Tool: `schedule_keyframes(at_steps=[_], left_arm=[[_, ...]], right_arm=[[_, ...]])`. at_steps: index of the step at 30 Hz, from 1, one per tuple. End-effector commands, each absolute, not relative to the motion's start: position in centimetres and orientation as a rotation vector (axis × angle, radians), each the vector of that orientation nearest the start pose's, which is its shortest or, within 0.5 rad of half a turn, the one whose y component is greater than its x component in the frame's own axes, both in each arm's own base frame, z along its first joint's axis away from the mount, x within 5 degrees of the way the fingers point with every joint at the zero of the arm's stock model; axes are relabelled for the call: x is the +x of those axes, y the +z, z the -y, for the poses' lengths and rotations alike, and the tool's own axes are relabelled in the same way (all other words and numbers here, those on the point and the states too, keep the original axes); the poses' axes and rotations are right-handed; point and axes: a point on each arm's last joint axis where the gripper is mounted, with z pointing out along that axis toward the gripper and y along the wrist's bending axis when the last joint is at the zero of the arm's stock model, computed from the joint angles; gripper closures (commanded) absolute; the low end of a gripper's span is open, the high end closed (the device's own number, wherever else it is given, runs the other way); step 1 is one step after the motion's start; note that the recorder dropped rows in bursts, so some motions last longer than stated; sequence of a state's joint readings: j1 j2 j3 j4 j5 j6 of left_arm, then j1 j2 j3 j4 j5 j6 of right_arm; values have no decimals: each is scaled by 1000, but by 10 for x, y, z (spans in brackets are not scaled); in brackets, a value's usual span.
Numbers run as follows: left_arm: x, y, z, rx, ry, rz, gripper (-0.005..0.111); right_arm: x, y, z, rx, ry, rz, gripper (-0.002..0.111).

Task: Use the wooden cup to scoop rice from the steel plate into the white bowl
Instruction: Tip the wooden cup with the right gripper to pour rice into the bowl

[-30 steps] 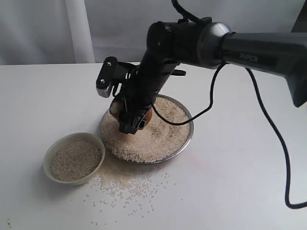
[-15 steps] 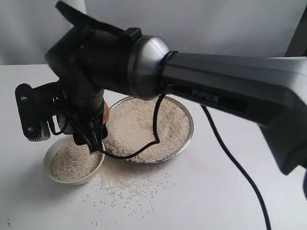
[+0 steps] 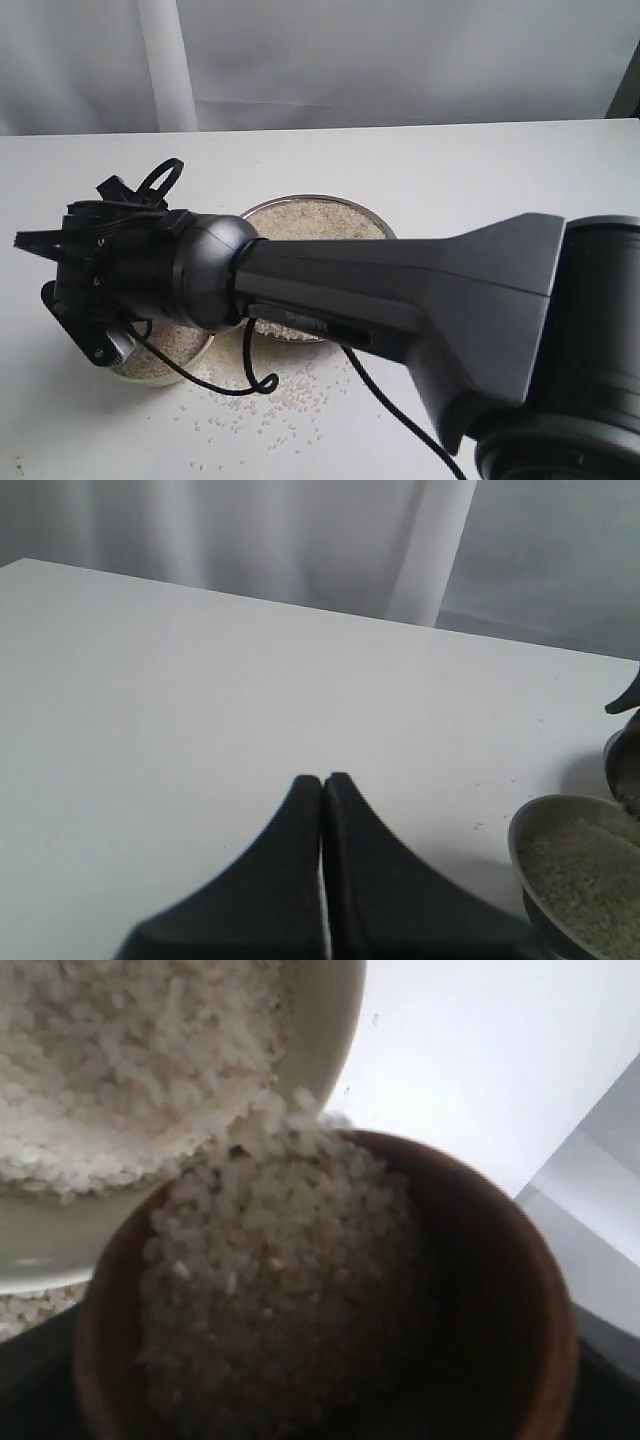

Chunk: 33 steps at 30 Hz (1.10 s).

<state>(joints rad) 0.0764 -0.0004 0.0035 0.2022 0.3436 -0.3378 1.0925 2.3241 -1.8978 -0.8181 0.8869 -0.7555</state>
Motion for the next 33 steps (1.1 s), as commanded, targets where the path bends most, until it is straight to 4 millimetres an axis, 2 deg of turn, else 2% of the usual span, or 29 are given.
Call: schedule_keyframes(at_steps=[1,13,22,33], left_arm=[[53,183,-10,-248,-1,-1797,107],[53,183,-10,-248,-1,-1797,107],[53,183,-10,-248,-1,-1797,107],[53,183,-10,-248,-1,-1797,107]], right_arm=[[280,178,-425,-2316,-957,-1007,108],[284,180,-423,-2313,-1060,-953,108],[274,184,-432,-2310,-1113,-858,108],[277,188,-430,-2310,-1224,-786,108]])
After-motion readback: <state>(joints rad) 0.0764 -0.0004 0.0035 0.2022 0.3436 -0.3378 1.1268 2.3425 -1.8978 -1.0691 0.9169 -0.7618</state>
